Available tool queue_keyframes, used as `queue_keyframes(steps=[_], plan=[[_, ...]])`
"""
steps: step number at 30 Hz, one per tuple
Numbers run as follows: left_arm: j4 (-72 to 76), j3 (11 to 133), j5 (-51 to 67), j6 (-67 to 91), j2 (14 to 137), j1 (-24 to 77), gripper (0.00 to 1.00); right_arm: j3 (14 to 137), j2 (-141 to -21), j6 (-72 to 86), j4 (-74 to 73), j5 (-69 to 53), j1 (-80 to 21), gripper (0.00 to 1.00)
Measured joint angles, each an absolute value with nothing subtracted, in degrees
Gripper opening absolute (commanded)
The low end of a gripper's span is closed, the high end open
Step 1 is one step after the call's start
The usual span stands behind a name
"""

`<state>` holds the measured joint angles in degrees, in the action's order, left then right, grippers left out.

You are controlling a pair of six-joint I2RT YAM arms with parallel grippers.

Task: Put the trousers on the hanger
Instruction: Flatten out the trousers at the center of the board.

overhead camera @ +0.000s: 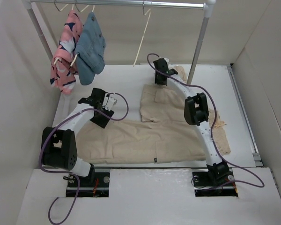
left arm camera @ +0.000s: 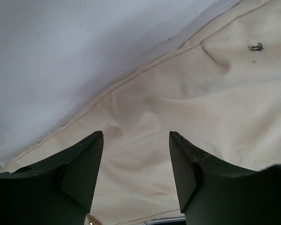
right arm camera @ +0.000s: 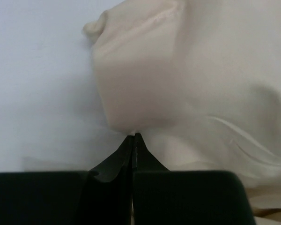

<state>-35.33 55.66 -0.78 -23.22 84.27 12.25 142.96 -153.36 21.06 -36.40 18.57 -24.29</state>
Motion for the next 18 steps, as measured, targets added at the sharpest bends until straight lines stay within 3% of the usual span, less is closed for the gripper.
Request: queue_keyframes(steps=[7, 16, 17, 18], plan=[[-35.4, 56.5, -0.1, -23.2, 84.3, 12.0, 0.55, 132.9, -145.4, 11.6, -28.1, 14.2, -30.4, 0.0], [-33.2, 57.9, 4.4, -21.2, 81.2, 5.3, 0.59, 118.9, -127.2, 4.7, -14.4, -1.5, -42.5, 0.0], [-32.8, 57.9, 4.4, -21.0, 80.6, 4.7, 0.59, 117.2, -125.6, 4.5, -13.7, -1.9, -43.1, 0.01], [-32.6, 57.9, 4.5, -21.0, 80.2, 4.4, 0.59, 115.8, -124.4, 5.0, -13.1, -1.9, -43.4, 0.13]])
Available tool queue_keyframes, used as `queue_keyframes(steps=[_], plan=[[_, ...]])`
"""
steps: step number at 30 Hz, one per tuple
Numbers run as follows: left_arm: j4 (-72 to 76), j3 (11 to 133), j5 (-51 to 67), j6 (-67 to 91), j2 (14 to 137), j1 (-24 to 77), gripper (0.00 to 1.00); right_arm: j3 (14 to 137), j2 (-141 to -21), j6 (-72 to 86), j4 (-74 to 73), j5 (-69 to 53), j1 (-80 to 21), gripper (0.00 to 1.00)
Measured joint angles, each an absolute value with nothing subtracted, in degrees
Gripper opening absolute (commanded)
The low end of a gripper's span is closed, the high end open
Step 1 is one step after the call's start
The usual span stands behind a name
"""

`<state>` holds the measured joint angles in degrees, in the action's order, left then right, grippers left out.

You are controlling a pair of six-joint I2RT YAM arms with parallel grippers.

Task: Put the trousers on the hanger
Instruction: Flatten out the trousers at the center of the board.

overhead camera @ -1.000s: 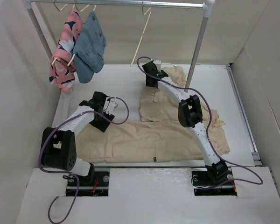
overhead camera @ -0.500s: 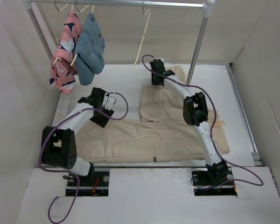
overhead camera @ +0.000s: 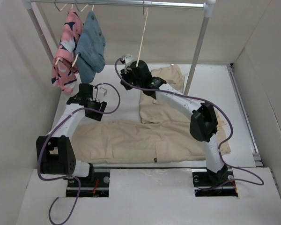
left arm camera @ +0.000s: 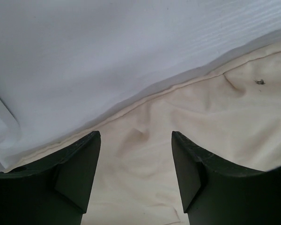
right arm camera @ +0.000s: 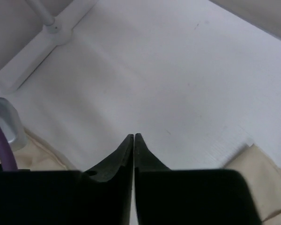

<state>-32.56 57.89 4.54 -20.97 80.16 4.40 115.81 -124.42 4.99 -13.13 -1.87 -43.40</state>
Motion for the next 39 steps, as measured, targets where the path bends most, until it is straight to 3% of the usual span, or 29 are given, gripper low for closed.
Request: queue_keyframes(steps=[1, 2, 7, 12, 18, 20, 22, 25, 26, 27, 33, 39], plan=[[-32.4, 57.9, 4.7, -20.9, 79.9, 4.4, 0.59, 115.0, -123.9, 6.0, -13.0, -1.6, -43.5, 0.44], [-32.3, 57.9, 5.0, -20.9, 79.8, 4.4, 0.59, 114.8, -123.8, 7.7, -13.5, -1.1, -43.1, 0.53], [-32.4, 57.9, 6.5, -20.8, 79.8, 4.5, 0.59, 121.6, -129.4, 16.3, -22.9, 4.4, -36.6, 0.7], [-32.4, 57.9, 7.4, -20.8, 79.7, 4.5, 0.59, 123.2, -132.7, 20.0, -30.5, 16.3, -27.7, 1.0], [-32.4, 57.8, 7.6, -20.8, 79.7, 4.5, 0.59, 134.2, -142.0, 18.4, -39.0, 26.3, -26.0, 1.0], [-32.4, 57.8, 7.6, -20.7, 79.7, 4.5, 0.59, 138.2, -145.9, 17.6, -41.3, 26.6, -26.8, 0.94], [-32.4, 57.8, 7.6, -20.7, 79.7, 4.5, 0.59, 139.5, -148.4, 17.1, -43.2, 26.0, -27.6, 0.79], [-32.5, 57.8, 7.5, -20.7, 79.7, 4.5, 0.59, 138.3, -149.2, 16.8, -43.3, 23.7, -28.6, 0.39], [-32.5, 57.8, 7.5, -20.7, 79.7, 4.5, 0.59, 137.1, -148.5, 16.4, -43.0, 22.7, -28.7, 0.07], [-32.6, 57.8, 7.5, -20.7, 79.7, 4.5, 0.59, 135.2, -147.5, 16.0, -42.5, 21.6, -28.9, 0.0], [-32.6, 57.8, 7.6, -20.7, 79.7, 4.5, 0.59, 122.7, -139.3, 9.7, -35.4, 16.6, -30.6, 0.0], [-32.4, 57.8, 7.7, -20.7, 79.7, 4.5, 0.59, 107.4, -125.2, -0.7, -23.2, 3.6, -40.0, 0.0]])
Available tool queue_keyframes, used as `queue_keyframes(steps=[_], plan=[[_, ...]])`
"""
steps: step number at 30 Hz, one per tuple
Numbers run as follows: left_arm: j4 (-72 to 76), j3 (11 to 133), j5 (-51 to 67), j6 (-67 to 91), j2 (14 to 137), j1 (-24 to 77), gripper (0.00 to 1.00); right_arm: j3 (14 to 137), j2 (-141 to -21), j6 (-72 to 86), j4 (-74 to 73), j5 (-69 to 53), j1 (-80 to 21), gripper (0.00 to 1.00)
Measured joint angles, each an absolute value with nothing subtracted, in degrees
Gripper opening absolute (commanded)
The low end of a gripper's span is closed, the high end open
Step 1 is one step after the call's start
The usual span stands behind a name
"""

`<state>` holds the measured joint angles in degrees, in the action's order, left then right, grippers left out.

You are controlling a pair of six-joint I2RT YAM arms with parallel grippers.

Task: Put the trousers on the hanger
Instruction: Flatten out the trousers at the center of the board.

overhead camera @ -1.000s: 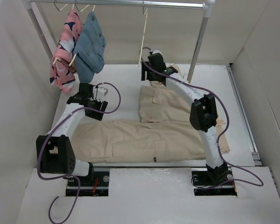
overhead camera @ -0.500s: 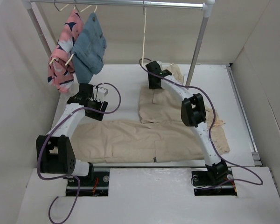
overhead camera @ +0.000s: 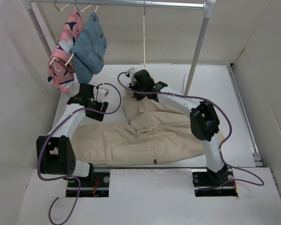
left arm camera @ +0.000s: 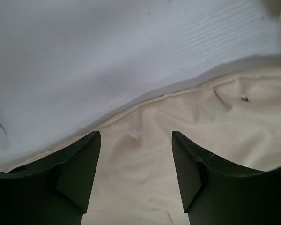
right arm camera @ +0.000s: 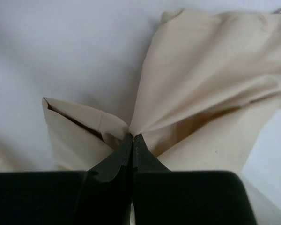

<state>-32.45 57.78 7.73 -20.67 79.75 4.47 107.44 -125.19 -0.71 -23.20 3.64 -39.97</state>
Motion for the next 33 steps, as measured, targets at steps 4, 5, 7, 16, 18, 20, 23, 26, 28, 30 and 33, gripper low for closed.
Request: queue_keyframes(steps=[4, 5, 7, 16, 18, 20, 23, 26, 28, 30, 33], plan=[[-32.2, 57.8, 7.6, -20.7, 79.9, 4.5, 0.6, 101.7, -118.6, -5.3, -19.1, -6.5, -46.9, 0.06], [-32.1, 57.8, 7.4, -20.5, 79.9, 4.5, 0.61, 101.3, -118.1, -6.5, -18.7, -9.0, -47.9, 0.24], [-31.4, 57.8, 6.9, -20.2, 80.6, 4.3, 0.63, 100.3, -117.8, -7.5, -18.7, -11.5, -49.2, 0.6], [-29.0, 57.8, 4.6, -19.0, 87.2, 3.1, 0.65, 80.8, -110.0, 1.3, -16.3, -13.4, -44.6, 0.81], [-29.0, 57.8, 3.5, -19.0, 88.4, 3.6, 0.65, 76.7, -104.3, 5.9, -15.8, -11.6, -42.2, 0.81], [-29.6, 57.8, 2.5, -19.2, 89.6, 3.9, 0.65, 73.5, -97.0, 10.5, -14.7, -7.4, -39.5, 0.82], [-30.9, 57.7, 2.4, -20.3, 89.4, 4.1, 0.65, 68.1, -85.8, 17.8, -11.3, -2.0, -35.4, 0.82], [-32.1, 56.7, 3.2, -23.3, 86.5, 4.1, 0.69, 61.6, -76.2, 25.8, -9.8, 2.4, -29.8, 0.84], [-32.8, 55.6, 3.7, -25.4, 82.9, 4.1, 0.7, 58.4, -73.5, 30.8, -10.5, 5.3, -25.2, 0.84], [-33.7, 54.6, 4.3, -27.7, 80.4, 4.5, 0.7, 56.4, -73.7, 34.5, -12.0, 7.8, -20.8, 0.84], [-34.0, 52.9, 4.5, -29.7, 79.5, 6.0, 0.7, 54.3, -76.8, 38.1, -14.0, 9.7, -15.3, 0.84]])
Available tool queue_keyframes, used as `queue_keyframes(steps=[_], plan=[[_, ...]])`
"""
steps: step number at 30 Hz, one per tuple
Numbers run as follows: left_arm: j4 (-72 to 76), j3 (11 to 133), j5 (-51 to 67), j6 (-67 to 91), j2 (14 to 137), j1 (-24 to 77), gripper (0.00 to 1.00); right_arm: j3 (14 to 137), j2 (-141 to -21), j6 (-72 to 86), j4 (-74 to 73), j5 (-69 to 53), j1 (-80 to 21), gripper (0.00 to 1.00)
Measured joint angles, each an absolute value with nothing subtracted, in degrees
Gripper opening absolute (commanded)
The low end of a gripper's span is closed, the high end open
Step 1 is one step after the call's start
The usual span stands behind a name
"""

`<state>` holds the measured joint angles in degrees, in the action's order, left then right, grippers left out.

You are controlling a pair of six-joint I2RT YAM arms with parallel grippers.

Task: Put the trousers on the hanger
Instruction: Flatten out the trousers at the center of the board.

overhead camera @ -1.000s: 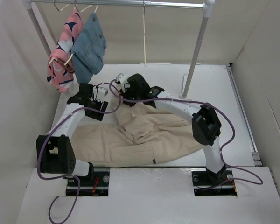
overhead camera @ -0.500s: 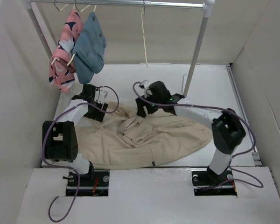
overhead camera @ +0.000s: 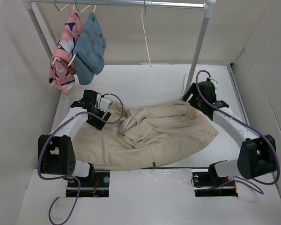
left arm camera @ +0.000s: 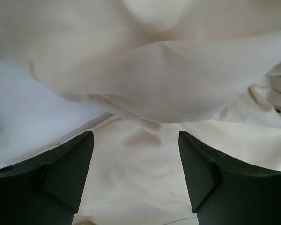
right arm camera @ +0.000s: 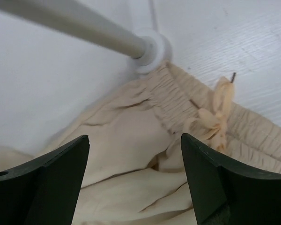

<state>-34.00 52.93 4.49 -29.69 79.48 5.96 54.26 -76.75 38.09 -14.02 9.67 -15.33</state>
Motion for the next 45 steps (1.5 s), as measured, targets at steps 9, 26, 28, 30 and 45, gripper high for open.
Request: queue_keyframes(steps=[9, 26, 28, 30, 45], plan=[[-31.0, 51.2, 3.5, -29.1, 85.5, 8.5, 0.42, 57.5, -88.6, 42.5, -14.6, 9.8, -7.9, 0.84], [-26.4, 52.1, -5.9, -27.6, 86.9, 2.6, 0.0, 61.6, -99.0, 45.9, -15.0, 6.4, -4.4, 0.0], [-27.3, 53.5, -7.0, -28.3, 86.1, 0.2, 0.14, 59.4, -95.9, 45.7, -15.6, 6.9, -2.2, 0.0], [-28.4, 55.0, -7.2, -29.5, 85.2, -1.4, 0.31, 57.6, -92.3, 45.0, -16.6, 7.3, 0.1, 0.0], [-33.8, 61.7, 0.9, -26.2, 89.2, -2.9, 0.63, 57.1, -86.5, 35.9, -19.5, 12.3, 2.8, 0.0]])
